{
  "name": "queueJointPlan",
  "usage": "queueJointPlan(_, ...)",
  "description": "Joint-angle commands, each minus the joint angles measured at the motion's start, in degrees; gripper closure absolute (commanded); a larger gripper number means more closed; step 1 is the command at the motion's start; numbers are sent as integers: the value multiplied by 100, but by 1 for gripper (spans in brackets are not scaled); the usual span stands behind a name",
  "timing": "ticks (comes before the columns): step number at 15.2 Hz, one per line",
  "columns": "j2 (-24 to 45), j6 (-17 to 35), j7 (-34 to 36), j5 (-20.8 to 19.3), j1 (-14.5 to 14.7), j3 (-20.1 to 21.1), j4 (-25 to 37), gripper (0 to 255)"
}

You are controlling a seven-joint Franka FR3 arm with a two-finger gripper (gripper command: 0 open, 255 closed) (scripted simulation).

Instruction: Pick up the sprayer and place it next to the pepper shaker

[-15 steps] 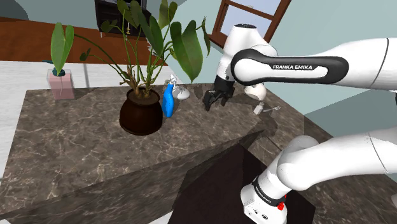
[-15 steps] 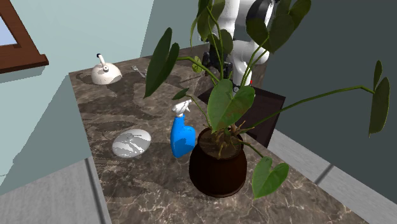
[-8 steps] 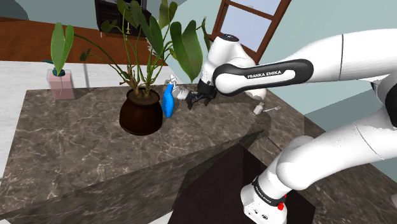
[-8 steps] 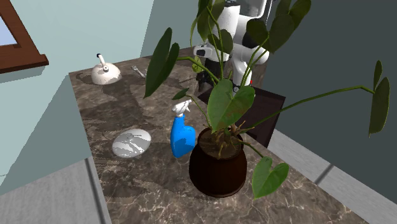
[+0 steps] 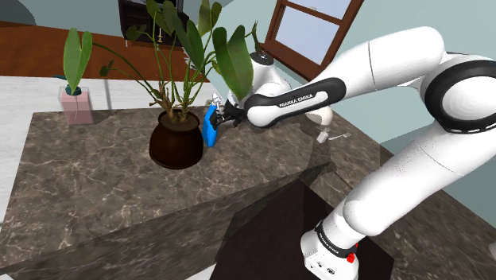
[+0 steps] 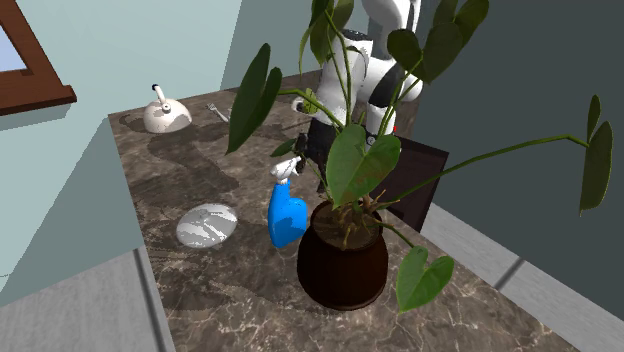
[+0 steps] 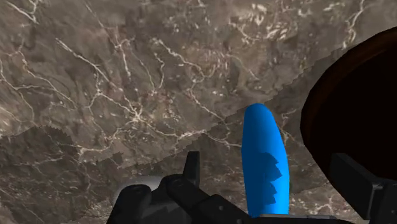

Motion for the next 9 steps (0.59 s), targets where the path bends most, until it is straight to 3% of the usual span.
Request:
queueJointPlan(1,410,345,433,-435,-69,60,258,0)
queueJointPlan(2,614,476,662,-676,-82,65,412,0)
queueJointPlan(9,1133,812,1024,-1164,-79,-43,567,0)
